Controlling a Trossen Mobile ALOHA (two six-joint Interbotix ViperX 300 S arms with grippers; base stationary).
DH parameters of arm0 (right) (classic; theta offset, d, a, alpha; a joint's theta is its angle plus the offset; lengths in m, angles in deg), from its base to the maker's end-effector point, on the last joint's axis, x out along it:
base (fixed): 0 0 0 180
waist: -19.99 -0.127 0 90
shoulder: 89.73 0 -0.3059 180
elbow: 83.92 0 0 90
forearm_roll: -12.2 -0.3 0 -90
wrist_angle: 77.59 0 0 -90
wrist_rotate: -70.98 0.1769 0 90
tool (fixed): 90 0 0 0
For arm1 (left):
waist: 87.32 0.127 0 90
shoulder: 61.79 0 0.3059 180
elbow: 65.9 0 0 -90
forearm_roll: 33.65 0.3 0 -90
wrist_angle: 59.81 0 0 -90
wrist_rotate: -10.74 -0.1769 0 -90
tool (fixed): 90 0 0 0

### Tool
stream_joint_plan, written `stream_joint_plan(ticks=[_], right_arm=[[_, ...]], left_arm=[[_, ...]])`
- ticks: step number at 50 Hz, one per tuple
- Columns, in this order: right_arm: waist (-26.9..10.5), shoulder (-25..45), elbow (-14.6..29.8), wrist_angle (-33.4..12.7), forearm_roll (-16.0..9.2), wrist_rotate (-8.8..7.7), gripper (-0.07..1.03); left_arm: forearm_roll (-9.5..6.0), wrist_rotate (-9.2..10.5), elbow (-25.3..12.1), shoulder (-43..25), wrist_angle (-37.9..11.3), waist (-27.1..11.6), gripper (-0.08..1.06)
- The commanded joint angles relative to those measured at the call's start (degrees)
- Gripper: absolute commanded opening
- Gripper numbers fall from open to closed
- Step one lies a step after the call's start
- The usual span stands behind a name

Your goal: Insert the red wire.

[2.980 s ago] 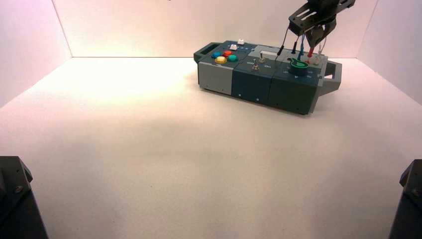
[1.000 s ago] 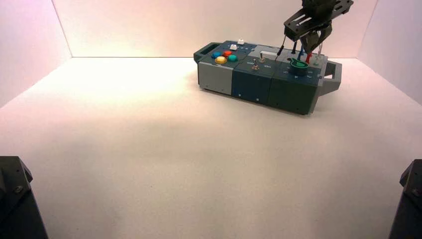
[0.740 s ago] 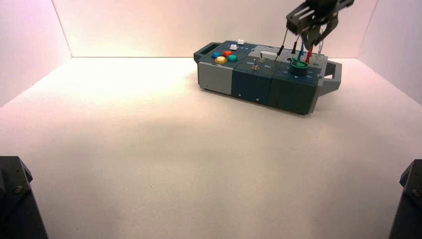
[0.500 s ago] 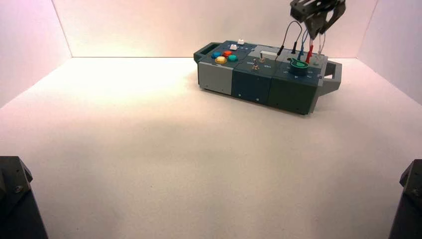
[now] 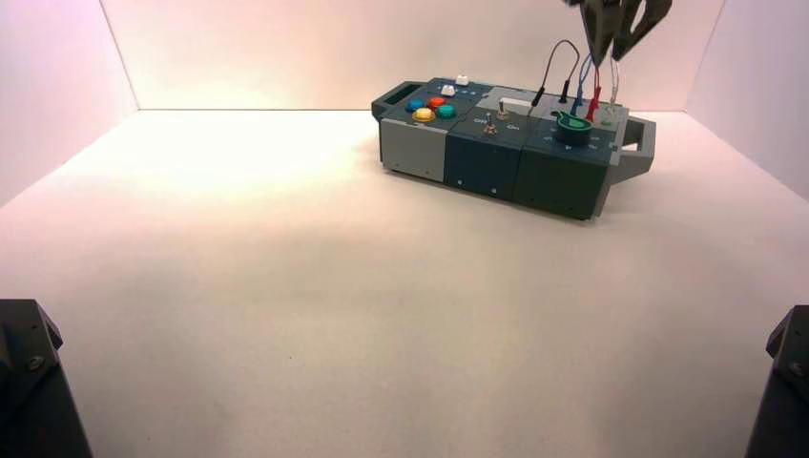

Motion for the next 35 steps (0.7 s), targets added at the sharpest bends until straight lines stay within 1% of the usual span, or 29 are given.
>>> stream_joint_plan(ticks=[1, 7, 8, 17, 28, 35], right_arm=[[-0.1, -3.5, 0.0, 0.1, -0.2, -0.35, 0.35], [-0.1, -4.5, -1.6, 0.1, -0.2, -1.32, 0.34], [-0.1, -4.9, -2.5, 0.1, -0.2, -1.58, 0.34], [-0.1, -6.0, -5.6, 0.7, 0.0, -1.58, 0.31], [-0.1, -6.8, -7.3, 0.7, -0.4, -1.49, 0.31], [-0.1, -7.6, -8.4, 2.4, -0.6, -1.32, 0.31]], left_arm=[[0.09, -0.35, -1.1, 0.4, 0.3, 0.2, 0.56], [0.09, -0.35, -1.1, 0.2, 0.5, 1.2, 0.56], [0.09, -0.35, -1.0, -0.1, 0.8, 1.9, 0.56], [0.09, -0.35, -0.8, -1.4, 1.5, 3.1, 0.56], [0.09, -0.35, -0.9, -3.8, 2.1, 3.6, 0.56], [0.09, -0.35, -0.8, -4.7, 2.1, 3.5, 0.56]])
